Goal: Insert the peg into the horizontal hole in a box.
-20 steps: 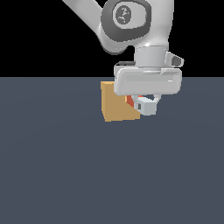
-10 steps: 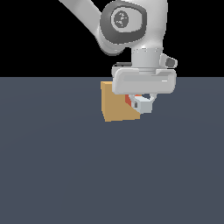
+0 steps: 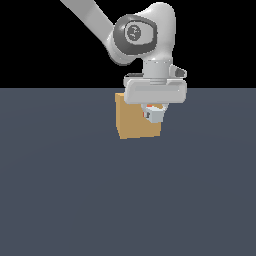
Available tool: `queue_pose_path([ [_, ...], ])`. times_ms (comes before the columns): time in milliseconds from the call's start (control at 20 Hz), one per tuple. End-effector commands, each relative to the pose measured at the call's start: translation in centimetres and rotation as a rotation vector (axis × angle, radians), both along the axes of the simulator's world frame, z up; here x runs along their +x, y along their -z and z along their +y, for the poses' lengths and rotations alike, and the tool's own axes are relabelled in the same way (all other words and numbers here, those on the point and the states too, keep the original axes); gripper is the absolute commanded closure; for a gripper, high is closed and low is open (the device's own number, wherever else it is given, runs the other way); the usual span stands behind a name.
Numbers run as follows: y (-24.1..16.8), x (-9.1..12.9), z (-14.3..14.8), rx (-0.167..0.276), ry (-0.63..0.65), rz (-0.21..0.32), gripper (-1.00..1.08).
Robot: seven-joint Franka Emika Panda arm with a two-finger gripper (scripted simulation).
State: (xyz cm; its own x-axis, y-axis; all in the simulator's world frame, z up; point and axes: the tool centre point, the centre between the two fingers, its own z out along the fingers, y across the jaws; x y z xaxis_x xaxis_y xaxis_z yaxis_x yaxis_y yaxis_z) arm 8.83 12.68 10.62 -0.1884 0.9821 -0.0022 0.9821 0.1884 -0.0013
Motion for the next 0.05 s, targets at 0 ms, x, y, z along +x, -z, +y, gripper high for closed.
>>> queue_pose_path([
  [0,-0.16,-0.04,0.76,0.002,-0.002,-0.003,1.08],
])
